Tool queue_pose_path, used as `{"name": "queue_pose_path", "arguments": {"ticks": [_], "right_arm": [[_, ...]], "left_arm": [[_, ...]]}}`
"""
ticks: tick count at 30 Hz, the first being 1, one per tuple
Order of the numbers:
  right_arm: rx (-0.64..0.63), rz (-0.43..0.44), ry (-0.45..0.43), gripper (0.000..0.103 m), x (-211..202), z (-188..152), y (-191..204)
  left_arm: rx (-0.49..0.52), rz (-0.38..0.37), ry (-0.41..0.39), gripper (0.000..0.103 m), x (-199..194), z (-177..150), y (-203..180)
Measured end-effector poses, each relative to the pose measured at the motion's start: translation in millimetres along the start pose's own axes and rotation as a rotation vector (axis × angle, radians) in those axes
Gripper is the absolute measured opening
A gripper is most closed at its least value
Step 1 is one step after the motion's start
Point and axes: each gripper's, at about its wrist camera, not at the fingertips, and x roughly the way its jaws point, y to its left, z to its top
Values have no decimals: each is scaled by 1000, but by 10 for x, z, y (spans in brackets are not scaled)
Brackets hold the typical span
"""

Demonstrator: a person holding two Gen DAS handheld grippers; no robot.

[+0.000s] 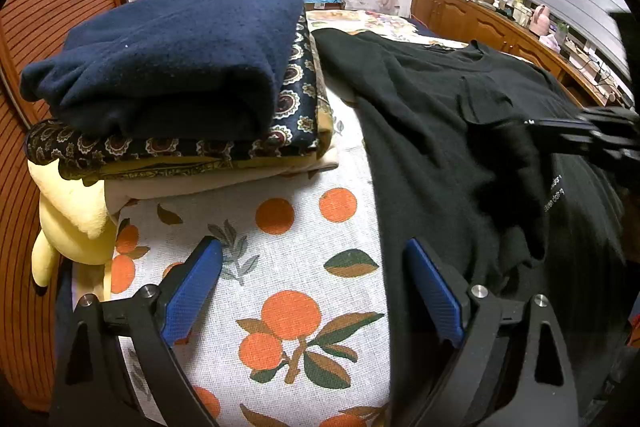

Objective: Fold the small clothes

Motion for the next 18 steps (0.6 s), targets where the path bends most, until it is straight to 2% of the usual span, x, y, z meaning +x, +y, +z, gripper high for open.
{"name": "queue_pose_path", "arguments": {"ticks": [8, 11, 15, 16, 17, 18], "right_arm": [[100, -72, 44, 3, -344, -483, -141], [114, -121, 34, 3, -374, -523, -145], [115, -184, -6, 9, -467, -410, -110], [113, -198, -15, 19, -465, -364, -101], [111, -211, -24, 36, -446, -312, -97], [111, -213, -37, 42, -390, -234, -108]], "left_arm": [[0, 0, 0, 93, -1, -1, -1], [0, 0, 0, 93, -2, -1, -3], [0, 1, 0, 93, -2, 0, -1], [1, 1, 0, 93, -1, -3, -2], [0, 1, 0, 93, -2, -2, 1], [0, 1, 0, 93, -2, -2, 1]]}}
